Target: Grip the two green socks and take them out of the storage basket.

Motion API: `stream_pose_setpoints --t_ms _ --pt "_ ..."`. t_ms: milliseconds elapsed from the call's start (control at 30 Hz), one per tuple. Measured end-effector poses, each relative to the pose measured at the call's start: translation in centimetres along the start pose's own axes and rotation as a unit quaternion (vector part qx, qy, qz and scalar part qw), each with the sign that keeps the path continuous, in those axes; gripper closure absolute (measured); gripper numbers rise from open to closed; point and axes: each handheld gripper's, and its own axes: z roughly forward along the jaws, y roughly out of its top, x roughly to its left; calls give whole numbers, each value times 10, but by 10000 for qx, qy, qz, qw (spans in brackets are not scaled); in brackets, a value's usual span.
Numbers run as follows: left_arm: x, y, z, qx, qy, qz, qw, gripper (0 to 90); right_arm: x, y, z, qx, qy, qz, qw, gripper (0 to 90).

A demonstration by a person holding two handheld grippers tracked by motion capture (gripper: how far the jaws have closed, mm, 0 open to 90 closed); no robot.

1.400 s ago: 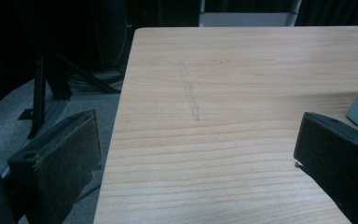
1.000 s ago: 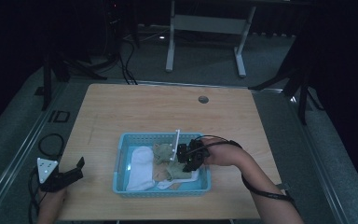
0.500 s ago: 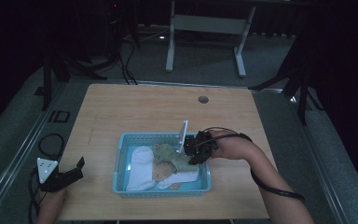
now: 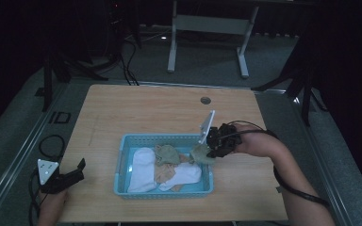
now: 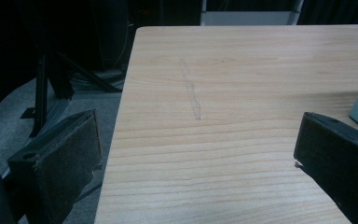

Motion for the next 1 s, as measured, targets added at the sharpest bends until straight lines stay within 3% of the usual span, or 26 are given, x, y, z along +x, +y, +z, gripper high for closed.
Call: stream_pose_setpoints --t_ms 200,267,433,633,1000 --pt "0 0 0 -2 15 1 10000 4 -5 -25 -7 -5 -114 300 9995 815" --pt "0 0 0 17 18 9 10000 4 -9 -41 -5 31 -135 499 9987 815" --pt "0 0 0 3 16 5 10000 4 -14 -59 2 83 -137 724 9972 814" --pt "0 0 0 2 22 10 10000 3 -19 -85 21 76 -11 1028 9947 814" --pt "0 0 0 3 35 9 10000 3 -25 -123 59 354 90 1520 9877 814"
